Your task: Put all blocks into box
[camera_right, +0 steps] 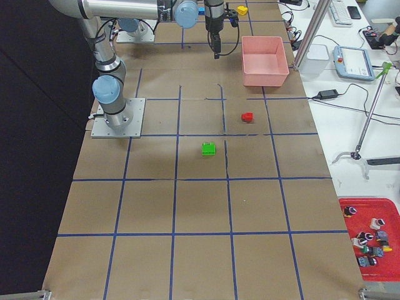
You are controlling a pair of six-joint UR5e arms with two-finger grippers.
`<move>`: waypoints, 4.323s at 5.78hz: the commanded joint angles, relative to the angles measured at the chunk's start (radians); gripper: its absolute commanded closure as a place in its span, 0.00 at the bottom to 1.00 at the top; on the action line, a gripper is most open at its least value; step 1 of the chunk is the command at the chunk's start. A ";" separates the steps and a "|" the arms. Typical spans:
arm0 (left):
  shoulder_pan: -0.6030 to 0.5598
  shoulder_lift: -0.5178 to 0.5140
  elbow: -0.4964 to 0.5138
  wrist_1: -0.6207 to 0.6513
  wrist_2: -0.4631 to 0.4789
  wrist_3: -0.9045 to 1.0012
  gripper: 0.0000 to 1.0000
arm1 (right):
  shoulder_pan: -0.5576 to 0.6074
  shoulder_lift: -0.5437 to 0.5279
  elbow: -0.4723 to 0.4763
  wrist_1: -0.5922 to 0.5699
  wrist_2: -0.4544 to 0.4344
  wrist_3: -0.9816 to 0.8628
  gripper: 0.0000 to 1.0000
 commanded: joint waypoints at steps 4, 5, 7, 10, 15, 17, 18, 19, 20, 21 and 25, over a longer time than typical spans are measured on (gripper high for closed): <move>0.178 0.013 -0.002 -0.016 0.002 0.094 0.01 | -0.005 0.004 0.005 -0.013 -0.008 -0.013 0.00; 0.342 0.012 -0.003 -0.015 0.000 0.189 0.01 | -0.024 0.003 0.008 -0.020 -0.031 -0.073 0.00; 0.551 -0.028 -0.012 0.002 -0.003 0.222 0.01 | -0.247 0.006 0.015 -0.020 -0.057 -0.338 0.00; 0.662 -0.135 -0.018 0.069 -0.006 0.435 0.01 | -0.452 0.099 0.040 -0.136 -0.055 -0.485 0.00; 0.659 -0.225 -0.337 0.446 -0.012 0.528 0.01 | -0.647 0.248 0.318 -0.541 0.075 -0.595 0.02; 0.661 -0.319 -0.354 0.500 -0.012 0.535 0.01 | -0.673 0.251 0.374 -0.588 0.086 -0.597 0.02; 0.661 -0.351 -0.360 0.525 -0.011 0.535 0.01 | -0.701 0.257 0.386 -0.646 0.086 -0.603 0.02; 0.661 -0.379 -0.367 0.530 -0.009 0.540 0.01 | -0.704 0.266 0.390 -0.663 0.086 -0.640 0.02; 0.665 -0.385 -0.389 0.545 -0.006 0.546 0.01 | -0.710 0.285 0.393 -0.665 0.086 -0.645 0.02; 0.668 -0.385 -0.408 0.557 -0.003 0.557 0.01 | -0.710 0.300 0.394 -0.689 0.086 -0.645 0.02; 0.668 -0.373 -0.410 0.557 -0.003 0.561 0.23 | -0.710 0.308 0.445 -0.735 0.084 -0.649 0.02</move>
